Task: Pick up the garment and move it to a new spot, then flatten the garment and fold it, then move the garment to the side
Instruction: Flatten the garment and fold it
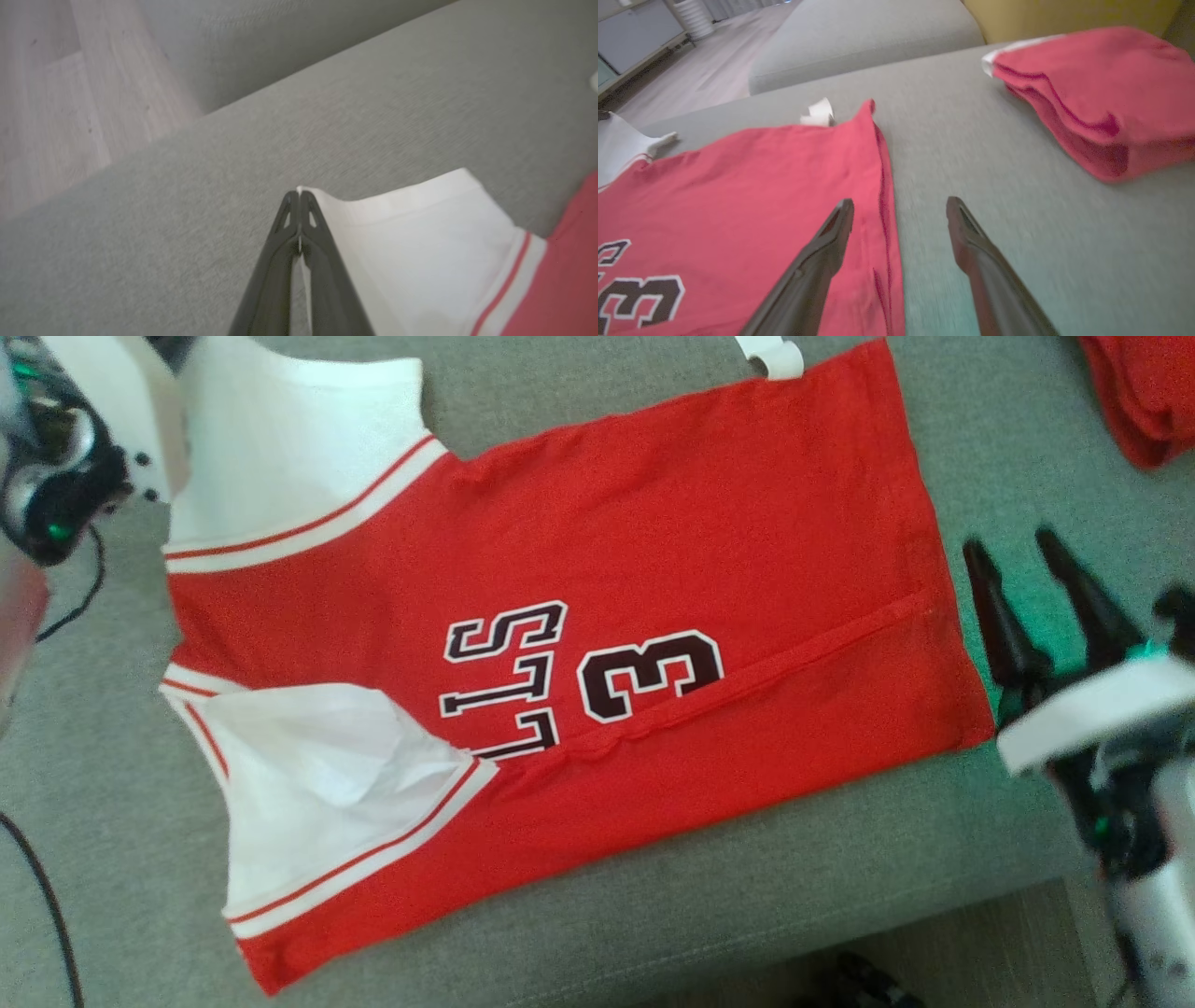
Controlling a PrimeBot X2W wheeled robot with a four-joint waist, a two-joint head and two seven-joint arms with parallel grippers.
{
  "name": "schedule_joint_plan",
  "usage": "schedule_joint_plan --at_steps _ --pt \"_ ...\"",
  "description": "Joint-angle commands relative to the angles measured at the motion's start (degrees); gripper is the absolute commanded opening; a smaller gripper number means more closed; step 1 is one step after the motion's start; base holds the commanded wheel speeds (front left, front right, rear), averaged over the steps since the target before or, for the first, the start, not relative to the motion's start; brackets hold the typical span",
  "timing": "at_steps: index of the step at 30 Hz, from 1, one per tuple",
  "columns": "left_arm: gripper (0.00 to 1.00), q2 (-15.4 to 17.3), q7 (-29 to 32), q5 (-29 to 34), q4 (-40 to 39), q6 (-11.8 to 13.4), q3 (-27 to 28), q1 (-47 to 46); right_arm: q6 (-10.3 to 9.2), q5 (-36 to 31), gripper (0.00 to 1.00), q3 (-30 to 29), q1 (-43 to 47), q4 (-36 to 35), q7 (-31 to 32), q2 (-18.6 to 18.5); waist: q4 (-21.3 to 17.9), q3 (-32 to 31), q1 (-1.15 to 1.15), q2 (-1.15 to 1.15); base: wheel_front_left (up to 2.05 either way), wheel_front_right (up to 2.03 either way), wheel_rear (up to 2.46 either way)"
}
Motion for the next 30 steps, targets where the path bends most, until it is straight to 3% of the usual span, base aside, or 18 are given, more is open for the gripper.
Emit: schedule_joint_plan --at_steps 1,12,19,30 --pt "0.00 2.7 -1.2 -0.9 -2.6 0.1 1.2 -2.7 0.37 0.0 1.00 1.2 -2.7 -1.9 1.7 -2.2 1.3 -1.7 0.00 0.00 0.00 0.00 0.00" --pt "0.00 5.2 -8.5 -5.2 -15.3 0.1 -6.0 -1.6 0.37 -1.3 1.00 4.9 -18.8 12.3 14.9 -2.9 7.1 -5.3 0.00 0.00 0.00 0.00 0.00" --pt "0.00 7.3 -10.0 -6.9 -19.1 0.1 -9.0 -1.6 0.37 -2.8 1.00 6.0 -26.0 21.9 15.9 -2.2 9.2 -4.9 0.00 0.00 0.00 0.00 0.00" --pt "0.00 6.8 -10.6 -7.9 -19.1 0.1 -11.2 -2.4 0.37 -2.4 1.00 7.6 -32.3 32.7 14.9 -1.2 10.7 -4.5 0.00 0.00 0.00 0.00 0.00"
